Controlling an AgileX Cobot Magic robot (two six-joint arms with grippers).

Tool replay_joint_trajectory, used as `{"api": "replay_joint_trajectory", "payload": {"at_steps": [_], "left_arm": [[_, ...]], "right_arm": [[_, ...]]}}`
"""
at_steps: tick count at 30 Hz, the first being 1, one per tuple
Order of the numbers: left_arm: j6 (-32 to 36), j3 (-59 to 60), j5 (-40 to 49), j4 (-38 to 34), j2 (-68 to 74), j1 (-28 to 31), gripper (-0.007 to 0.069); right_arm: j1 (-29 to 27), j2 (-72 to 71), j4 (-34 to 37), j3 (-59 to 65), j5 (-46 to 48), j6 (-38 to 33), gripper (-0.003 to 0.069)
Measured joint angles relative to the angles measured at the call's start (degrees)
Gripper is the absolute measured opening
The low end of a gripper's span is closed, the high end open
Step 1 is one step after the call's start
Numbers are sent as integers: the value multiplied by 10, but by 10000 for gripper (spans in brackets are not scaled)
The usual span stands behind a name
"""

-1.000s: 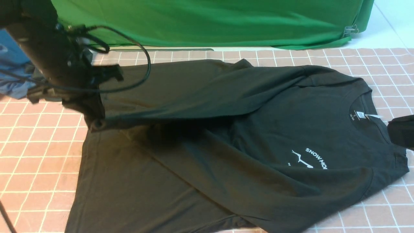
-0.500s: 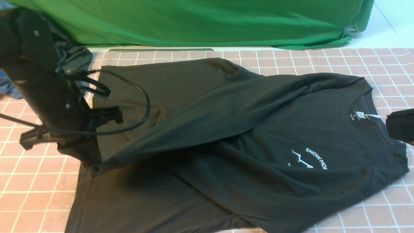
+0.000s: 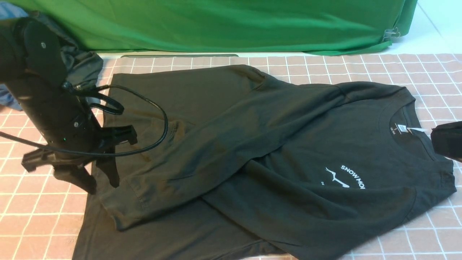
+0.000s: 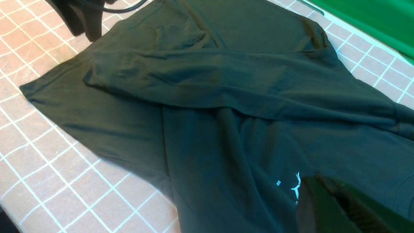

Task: Fold a long-sleeved shirt over a pink coffee tablecloth.
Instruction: 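Grasp the left edge of the dark T-shirt lying flat on the table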

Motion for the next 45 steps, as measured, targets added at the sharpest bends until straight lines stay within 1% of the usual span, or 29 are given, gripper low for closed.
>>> {"api": "replay_joint_trajectory", "payload": {"at_steps": [1, 2, 4, 7, 8, 11, 15, 18, 23, 28, 35, 39, 41, 43, 45], "left_arm": [[-5, -16, -7, 13, 0, 0, 417], [-10, -24, -13, 20, 0, 0, 437], [-28, -53, -60, 38, 0, 1, 496], [-37, -84, -128, 40, 3, 1, 537], [-37, -95, -145, 37, 8, 1, 540], [-37, -123, -173, 21, 40, 1, 540], [-35, -145, -189, 17, 85, 1, 540], [-16, -164, -206, 17, 141, 1, 540], [7, -174, -229, 13, 194, 1, 540], [40, -175, -231, 1, 223, 1, 540], [59, -175, -229, -1, 243, 1, 540], [95, -175, -227, -28, 248, 1, 536], [118, -175, -227, -48, 248, 1, 523], [129, -175, -227, -59, 248, 1, 484], [137, -175, -228, -61, 250, 1, 424]], "right_arm": [[0, 0, 0, 0, 0, 0, 36], [0, 0, 0, 0, 0, 0, 36], [0, 0, 0, 0, 0, 0, 36], [0, 0, 0, 0, 0, 0, 36], [0, 0, 0, 0, 0, 0, 36], [0, 0, 0, 0, 0, 0, 36], [0, 0, 0, 0, 0, 0, 36], [0, 0, 0, 0, 0, 0, 36], [0, 0, 0, 0, -9, 0, 36], [0, 0, 0, 0, -16, 0, 36], [0, 0, 0, 0, -23, 0, 36], [0, 0, 0, 0, -28, 0, 36], [0, 0, 0, 0, -30, 0, 36], [0, 0, 0, 0, -33, 0, 36], [0, 0, 0, 0, -35, 0, 36]]}}
